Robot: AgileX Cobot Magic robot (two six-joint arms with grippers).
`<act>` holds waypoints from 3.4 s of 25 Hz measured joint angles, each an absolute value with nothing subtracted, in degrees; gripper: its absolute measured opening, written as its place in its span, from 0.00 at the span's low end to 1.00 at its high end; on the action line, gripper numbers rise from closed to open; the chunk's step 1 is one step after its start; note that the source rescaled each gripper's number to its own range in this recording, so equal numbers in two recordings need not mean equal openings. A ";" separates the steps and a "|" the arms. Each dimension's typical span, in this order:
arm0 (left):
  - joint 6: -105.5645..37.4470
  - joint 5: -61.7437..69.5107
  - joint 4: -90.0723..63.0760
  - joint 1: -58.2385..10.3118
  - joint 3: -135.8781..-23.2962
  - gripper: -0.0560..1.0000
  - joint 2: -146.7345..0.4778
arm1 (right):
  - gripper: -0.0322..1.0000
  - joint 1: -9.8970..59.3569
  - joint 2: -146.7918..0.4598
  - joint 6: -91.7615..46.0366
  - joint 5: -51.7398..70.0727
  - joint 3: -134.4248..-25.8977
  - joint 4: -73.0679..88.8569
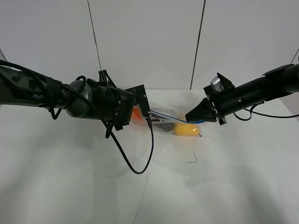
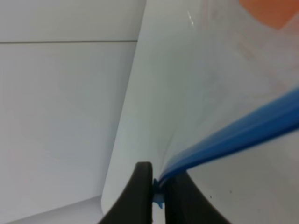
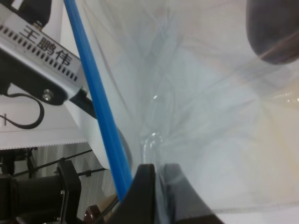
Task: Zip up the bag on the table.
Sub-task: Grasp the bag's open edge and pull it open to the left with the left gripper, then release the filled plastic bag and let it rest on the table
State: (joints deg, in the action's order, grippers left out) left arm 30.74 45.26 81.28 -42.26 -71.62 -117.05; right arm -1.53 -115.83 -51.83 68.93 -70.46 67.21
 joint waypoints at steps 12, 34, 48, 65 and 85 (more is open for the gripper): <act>30.72 45.39 81.55 -41.05 -71.62 0.05 -117.05 | 0.03 -1.48 -115.83 -51.83 68.93 -70.51 67.05; 30.82 46.62 81.36 -40.57 -71.62 0.78 -117.05 | 0.03 -1.48 -115.83 -51.88 69.16 -70.51 64.88; 33.23 50.06 79.88 -40.57 -71.62 0.88 -117.05 | 0.03 -1.48 -115.83 -51.94 69.16 -70.51 64.86; 20.61 51.66 52.66 -34.84 -78.68 1.00 -109.96 | 0.03 -1.48 -115.83 -51.94 69.20 -70.51 64.70; 5.84 61.80 17.36 1.95 -79.32 1.00 -98.50 | 0.03 -1.48 -115.83 -52.61 69.27 -70.51 64.44</act>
